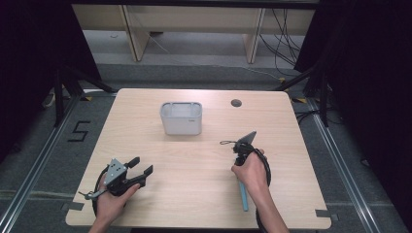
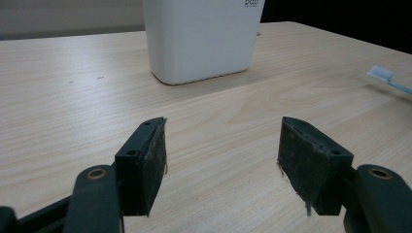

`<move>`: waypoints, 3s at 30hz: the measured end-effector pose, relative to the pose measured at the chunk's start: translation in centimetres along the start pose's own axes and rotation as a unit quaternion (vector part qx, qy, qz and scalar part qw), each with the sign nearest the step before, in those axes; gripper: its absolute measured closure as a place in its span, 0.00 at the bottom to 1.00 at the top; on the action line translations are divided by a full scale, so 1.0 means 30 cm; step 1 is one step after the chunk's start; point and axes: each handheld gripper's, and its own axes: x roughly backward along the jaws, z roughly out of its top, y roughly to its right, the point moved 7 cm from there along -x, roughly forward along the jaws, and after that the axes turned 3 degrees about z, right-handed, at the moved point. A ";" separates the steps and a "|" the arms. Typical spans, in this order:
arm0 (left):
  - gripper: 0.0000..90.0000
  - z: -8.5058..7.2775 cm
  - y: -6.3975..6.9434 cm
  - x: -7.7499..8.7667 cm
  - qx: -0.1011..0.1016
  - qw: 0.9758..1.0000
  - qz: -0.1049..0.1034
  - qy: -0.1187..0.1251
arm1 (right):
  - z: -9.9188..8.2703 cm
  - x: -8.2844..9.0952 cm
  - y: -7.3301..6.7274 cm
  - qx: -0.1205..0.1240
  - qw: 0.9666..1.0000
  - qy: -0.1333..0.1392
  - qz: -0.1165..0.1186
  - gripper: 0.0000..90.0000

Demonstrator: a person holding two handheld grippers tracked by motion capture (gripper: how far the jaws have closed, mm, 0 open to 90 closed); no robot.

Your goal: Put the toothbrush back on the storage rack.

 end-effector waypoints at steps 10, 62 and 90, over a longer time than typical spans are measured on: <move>0.38 0.000 0.001 0.001 0.000 1.000 0.000 -0.001 | -0.003 0.025 0.009 0.020 0.999 0.020 0.015 0.88; 0.39 0.001 0.008 0.003 -0.004 1.000 0.000 0.007 | 0.027 0.138 0.010 0.104 0.973 0.197 0.060 0.89; 0.38 0.002 0.012 0.002 -0.003 1.000 -0.007 0.013 | 0.048 0.192 -0.040 0.187 0.906 0.353 0.141 0.89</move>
